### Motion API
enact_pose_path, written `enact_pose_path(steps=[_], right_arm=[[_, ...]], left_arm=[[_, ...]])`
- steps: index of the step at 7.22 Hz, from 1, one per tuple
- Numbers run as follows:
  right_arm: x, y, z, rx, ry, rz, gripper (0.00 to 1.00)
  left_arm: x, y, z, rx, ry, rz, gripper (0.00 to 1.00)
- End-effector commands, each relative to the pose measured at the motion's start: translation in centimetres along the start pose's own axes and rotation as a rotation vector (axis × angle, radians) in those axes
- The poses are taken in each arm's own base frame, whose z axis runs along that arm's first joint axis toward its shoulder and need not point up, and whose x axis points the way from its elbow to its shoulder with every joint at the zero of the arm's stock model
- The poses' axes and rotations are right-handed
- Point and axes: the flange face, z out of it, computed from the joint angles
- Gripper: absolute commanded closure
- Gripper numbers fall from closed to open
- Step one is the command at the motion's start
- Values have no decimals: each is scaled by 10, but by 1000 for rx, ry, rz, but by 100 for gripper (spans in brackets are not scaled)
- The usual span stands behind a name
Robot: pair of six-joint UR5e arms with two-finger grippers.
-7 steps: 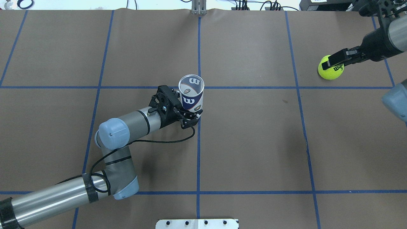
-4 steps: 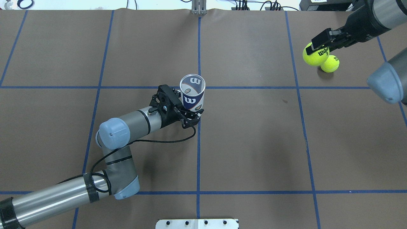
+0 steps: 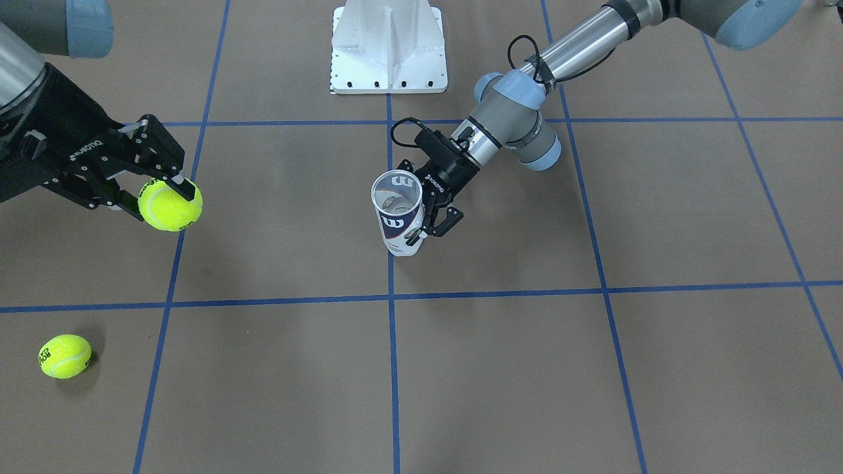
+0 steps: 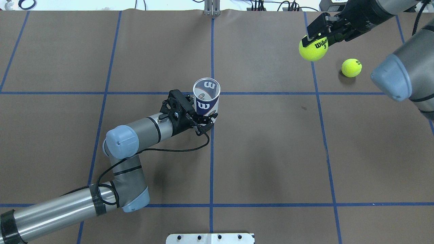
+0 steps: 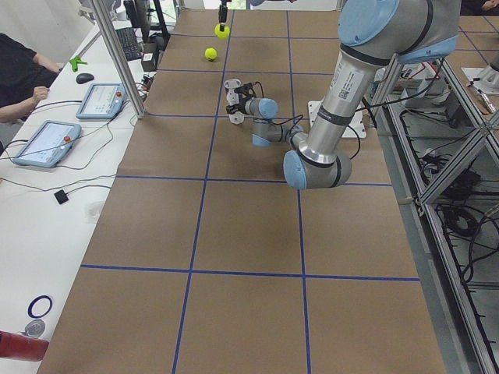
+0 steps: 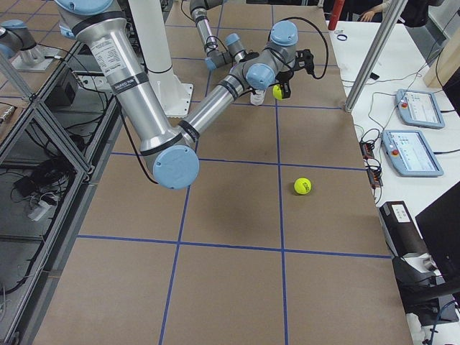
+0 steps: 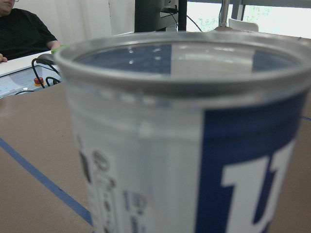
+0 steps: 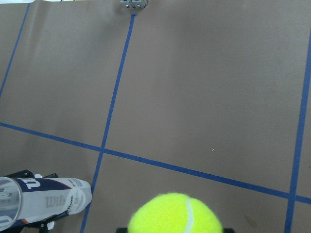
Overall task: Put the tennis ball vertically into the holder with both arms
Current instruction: 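Carry the ball with the right gripper over the can's open top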
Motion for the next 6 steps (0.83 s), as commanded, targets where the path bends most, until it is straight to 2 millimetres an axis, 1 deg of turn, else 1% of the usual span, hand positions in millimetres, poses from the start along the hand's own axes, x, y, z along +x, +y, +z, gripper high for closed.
enact_pose_path(steps=[1,4,5,6], right_arm=[[-30,-2,-1,5,-29,11,100],[-127,3,34,18,-64,62,100],[-155,4,45,26,-70,67,100],[-180,0,55,30,-74,81,100]], left_arm=[[0,0,0,2,-2,-1,26],[-1,-2,0,4,-4,1,26],[-1,-2,0,4,-4,1,26],[-1,-2,0,4,-4,1,26]])
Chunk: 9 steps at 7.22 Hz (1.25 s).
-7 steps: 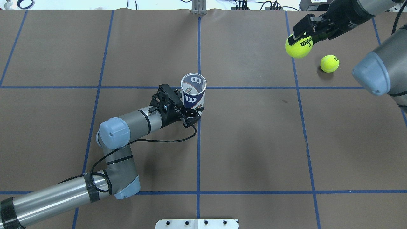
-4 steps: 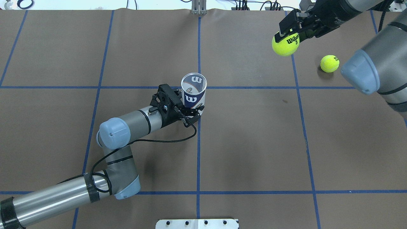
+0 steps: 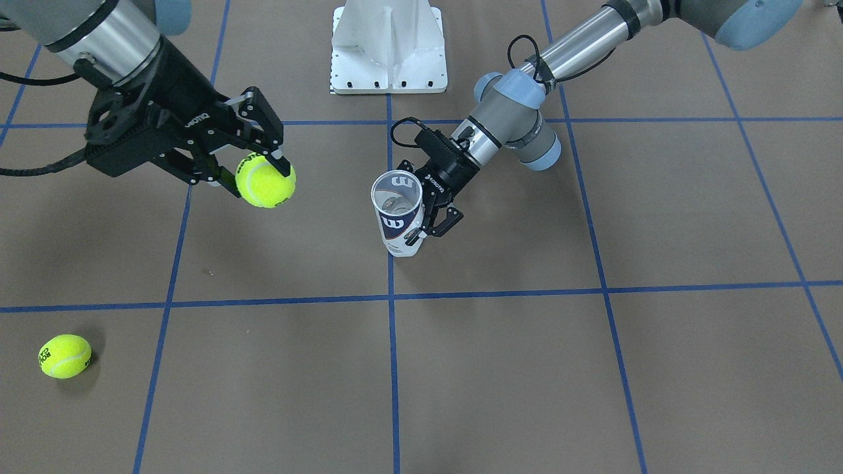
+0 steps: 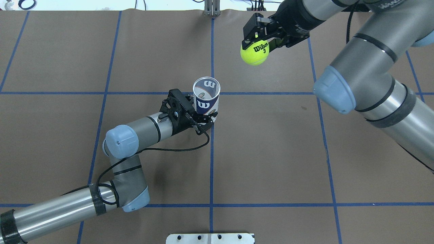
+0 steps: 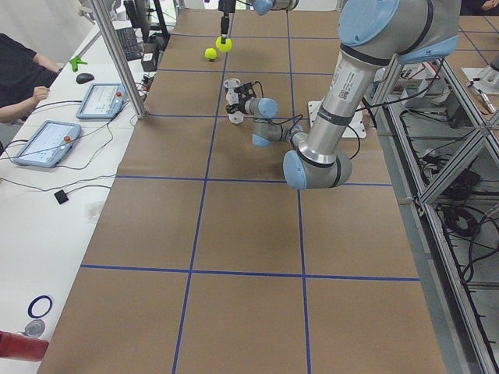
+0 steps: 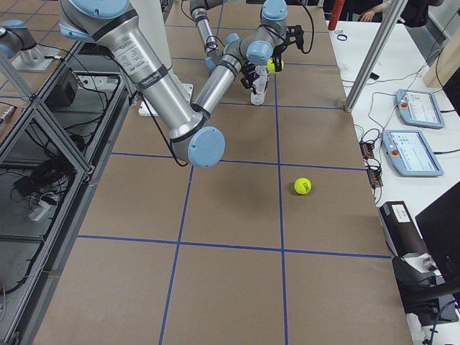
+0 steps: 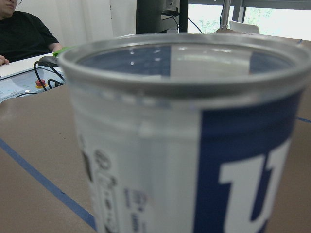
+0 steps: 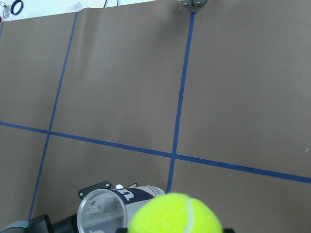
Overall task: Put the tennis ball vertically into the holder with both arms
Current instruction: 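Carry the ball with the right gripper over the can's open top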
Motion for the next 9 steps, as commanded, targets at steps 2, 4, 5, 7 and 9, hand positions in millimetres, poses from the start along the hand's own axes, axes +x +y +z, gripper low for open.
enact_pose_path(steps=[2,4,5,7,9], right_arm=[[-63,4,45,12,7,0,100],[-75,9,65,9,22,-7,100],[-77,13,70,-1,24,-8,100],[-78,20,78,-14,37,-6,100],[-77,24,85,-15,55,-3,100]], left_arm=[[2,-4,1,6,2,-1,26],[2,-6,2,9,2,-1,26],[2,-10,2,16,3,-2,26],[3,-11,3,17,4,-4,26],[3,-11,3,16,2,-4,26]])
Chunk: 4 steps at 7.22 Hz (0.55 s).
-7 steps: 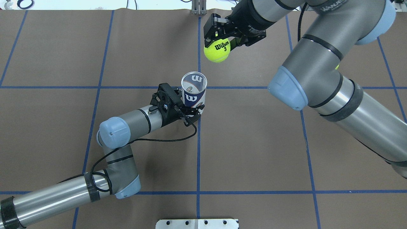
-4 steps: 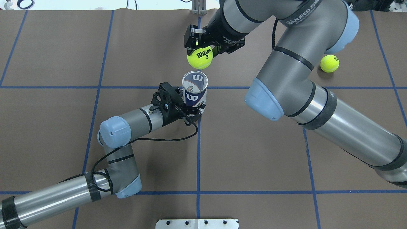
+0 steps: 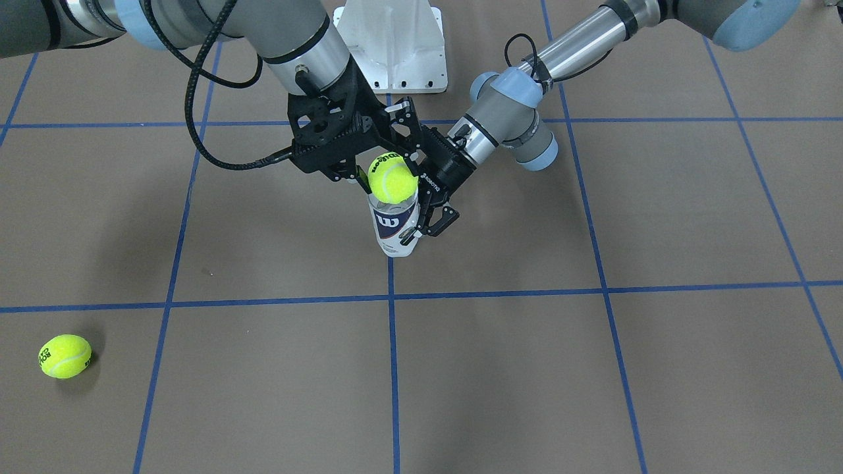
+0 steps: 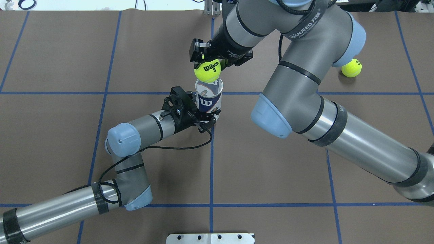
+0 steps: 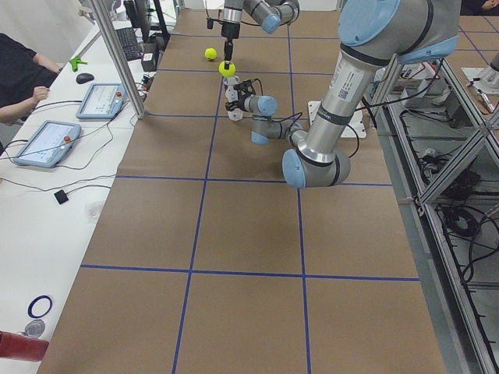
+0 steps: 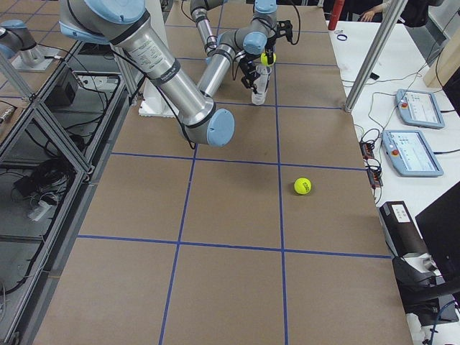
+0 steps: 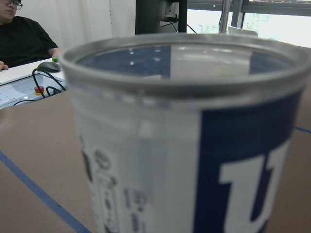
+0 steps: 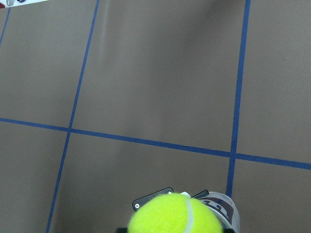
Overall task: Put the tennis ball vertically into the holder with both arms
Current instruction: 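Lower the ball into the can's opening and open the right gripper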
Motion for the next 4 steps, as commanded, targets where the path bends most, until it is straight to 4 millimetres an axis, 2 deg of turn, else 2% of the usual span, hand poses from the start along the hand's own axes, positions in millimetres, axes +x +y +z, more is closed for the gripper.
enact_pose_path(steps=[1,3,4], right_arm=[[2,2,5,-5,16,6,100],[2,4,7,-14,27,12,100],[2,5,9,-17,28,12,79]], left_arm=[[-1,-1,0,1,-2,2,26],[-3,-2,0,2,-4,1,25],[-4,-2,0,3,-6,1,25]])
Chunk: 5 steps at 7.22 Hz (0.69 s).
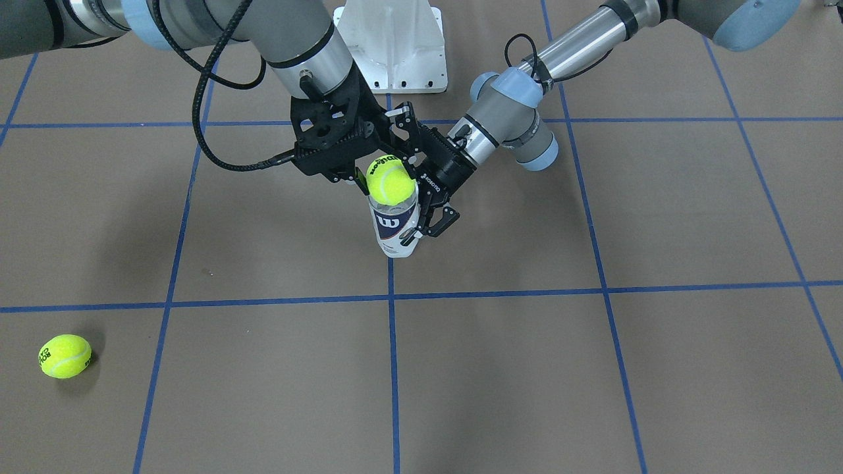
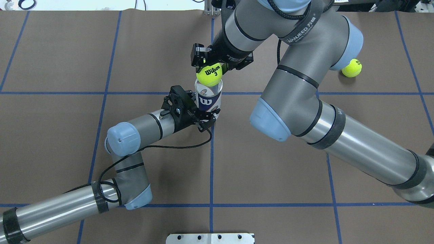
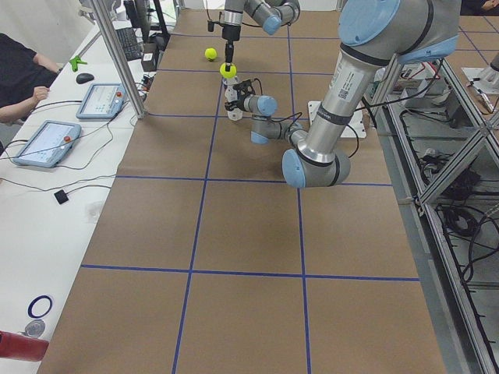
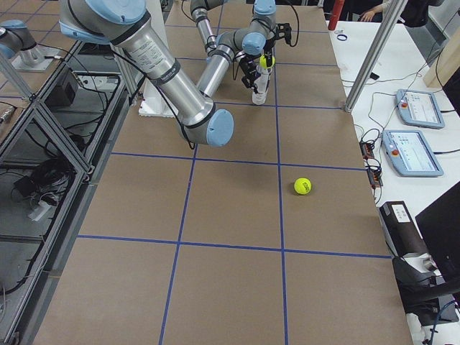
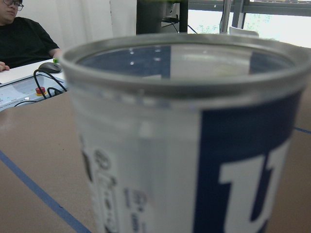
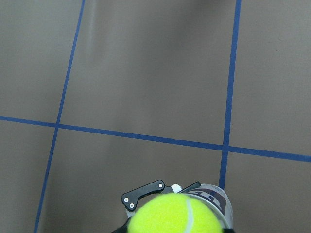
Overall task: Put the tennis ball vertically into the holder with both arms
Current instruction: 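Lower the ball into the can's opening and open the right gripper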
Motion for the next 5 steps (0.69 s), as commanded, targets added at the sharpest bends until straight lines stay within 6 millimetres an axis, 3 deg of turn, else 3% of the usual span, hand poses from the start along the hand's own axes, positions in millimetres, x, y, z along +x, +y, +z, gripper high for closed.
enact_pose_path(steps=[1,2,3,5], right_arm=[[-3,5,5,0,6,-4,41],[-6,10,13,18,20,-11,16],[-7,12,14,20,21,-13,3],[-10,13,10,22,12,-17,2]], left_arm=[[-1,-1,0,1,-2,0,25],[-1,-1,0,1,-2,0,25],[-1,-1,0,1,-2,0,25],[-3,-1,0,1,-5,2,25]])
